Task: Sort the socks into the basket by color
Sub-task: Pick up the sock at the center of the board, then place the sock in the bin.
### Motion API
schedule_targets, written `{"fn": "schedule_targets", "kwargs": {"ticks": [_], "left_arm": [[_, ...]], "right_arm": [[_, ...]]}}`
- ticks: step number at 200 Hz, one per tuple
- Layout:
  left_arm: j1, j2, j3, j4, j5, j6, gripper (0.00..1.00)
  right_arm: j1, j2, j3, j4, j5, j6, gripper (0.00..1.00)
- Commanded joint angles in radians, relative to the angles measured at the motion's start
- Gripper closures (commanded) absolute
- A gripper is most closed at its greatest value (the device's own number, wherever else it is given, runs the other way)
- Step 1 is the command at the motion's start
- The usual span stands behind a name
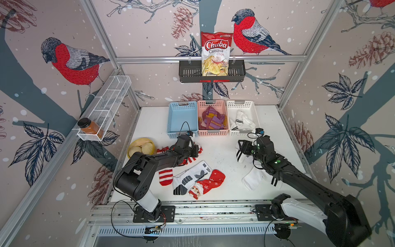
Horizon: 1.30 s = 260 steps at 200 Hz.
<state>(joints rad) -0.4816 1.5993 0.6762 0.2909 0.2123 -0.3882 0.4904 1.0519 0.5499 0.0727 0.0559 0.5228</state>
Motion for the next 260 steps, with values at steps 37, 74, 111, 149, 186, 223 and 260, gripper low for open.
{"fn": "schedule_targets", "kwargs": {"ticks": [37,74,111,149,186,223,260], "left_arm": [[-0.001,-0.132,0.011,-0.073,-0.018,0.033,1.00],[-0.002,-0.258,0.021,-0.141,-0.062,0.048,1.00],[0.000,-0.351,0.043,-0.173,-0.089,0.038,1.00],[-0.001,-0.380,0.075,-0.154,-0.158,0.029,1.00],[0.020,-0.332,0.174,-0.155,-0.198,0.053,1.00],[0.106,-0.263,0.271,-0.129,-0.171,0.058,1.00],[0.164,-0.177,0.382,-0.131,-0.174,0.093,1.00]], "right_arm": [[0.000,-0.008,-0.011,0.008,0.013,0.007,0.35],[0.000,-0.012,-0.018,0.015,0.011,0.010,0.35],[0.000,-0.018,-0.024,0.018,0.011,0.013,0.35],[0.000,-0.026,-0.028,0.021,0.002,0.021,0.35],[0.002,-0.039,-0.037,0.026,-0.010,0.026,0.34],[0.002,-0.058,-0.045,0.016,-0.014,0.028,0.34],[0.003,-0.077,-0.052,0.006,-0.008,0.026,0.34]]}}
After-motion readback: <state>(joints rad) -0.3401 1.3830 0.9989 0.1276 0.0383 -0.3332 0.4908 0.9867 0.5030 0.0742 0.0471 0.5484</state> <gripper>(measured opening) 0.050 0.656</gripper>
